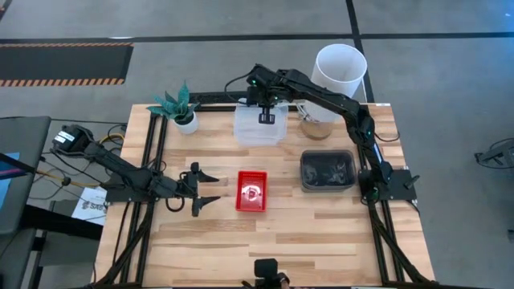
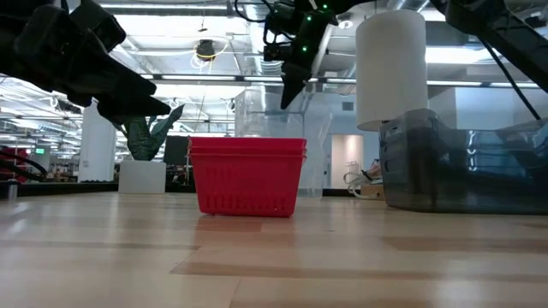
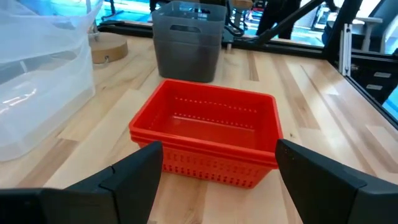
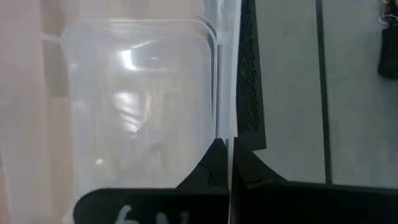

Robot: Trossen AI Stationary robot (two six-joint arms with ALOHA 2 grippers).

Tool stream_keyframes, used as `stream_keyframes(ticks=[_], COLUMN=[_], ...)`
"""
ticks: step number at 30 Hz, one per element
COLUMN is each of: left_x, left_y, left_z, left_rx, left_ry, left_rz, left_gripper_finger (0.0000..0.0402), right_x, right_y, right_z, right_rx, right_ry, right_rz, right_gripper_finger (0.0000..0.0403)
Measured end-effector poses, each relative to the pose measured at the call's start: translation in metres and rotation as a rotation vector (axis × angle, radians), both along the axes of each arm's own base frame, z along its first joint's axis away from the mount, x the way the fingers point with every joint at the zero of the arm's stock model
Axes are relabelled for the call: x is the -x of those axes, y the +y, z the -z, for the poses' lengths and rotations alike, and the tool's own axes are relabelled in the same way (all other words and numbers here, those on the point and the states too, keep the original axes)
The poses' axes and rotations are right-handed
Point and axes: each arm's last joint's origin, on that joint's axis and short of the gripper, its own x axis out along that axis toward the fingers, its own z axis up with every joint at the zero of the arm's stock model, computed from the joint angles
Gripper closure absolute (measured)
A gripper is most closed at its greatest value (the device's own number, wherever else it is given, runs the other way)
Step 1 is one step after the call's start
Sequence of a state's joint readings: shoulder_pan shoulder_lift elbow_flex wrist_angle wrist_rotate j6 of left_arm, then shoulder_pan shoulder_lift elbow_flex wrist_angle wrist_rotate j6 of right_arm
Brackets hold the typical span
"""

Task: Stack baskets by color
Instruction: Stack the bottom transparent bin on top of the top transparent stacked bins

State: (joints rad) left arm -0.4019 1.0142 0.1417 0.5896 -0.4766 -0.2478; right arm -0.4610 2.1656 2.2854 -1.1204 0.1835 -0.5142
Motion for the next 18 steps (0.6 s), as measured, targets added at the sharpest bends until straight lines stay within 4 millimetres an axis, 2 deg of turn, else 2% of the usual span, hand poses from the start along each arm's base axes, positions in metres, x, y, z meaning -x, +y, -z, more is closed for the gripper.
stream_keyframes(ticks=[5, 14, 18], left_x=[0.0, -0.0001, -0.0001], left_y=[0.0, -0.0001, -0.0001], left_z=[0.0, -0.0004, -0.0006], left_rx=[0.0, 0.003, 0.006], left_ry=[0.0, -0.004, -0.007], left_rz=[0.0, 0.0, 0.0], left_gripper_finger=[0.0104, 0.0104, 0.0104], right_x=[0.0001, 0.0003, 0.0003], right_y=[-0.002, -0.003, -0.003], right_z=[0.0086, 0.0087, 0.0086], right_rx=[-0.012, -0.009, -0.006], right_ry=[0.02, 0.019, 0.022], right_rz=[-0.005, -0.007, -0.013], right_gripper_finger=[0.0403, 0.0403, 0.0389])
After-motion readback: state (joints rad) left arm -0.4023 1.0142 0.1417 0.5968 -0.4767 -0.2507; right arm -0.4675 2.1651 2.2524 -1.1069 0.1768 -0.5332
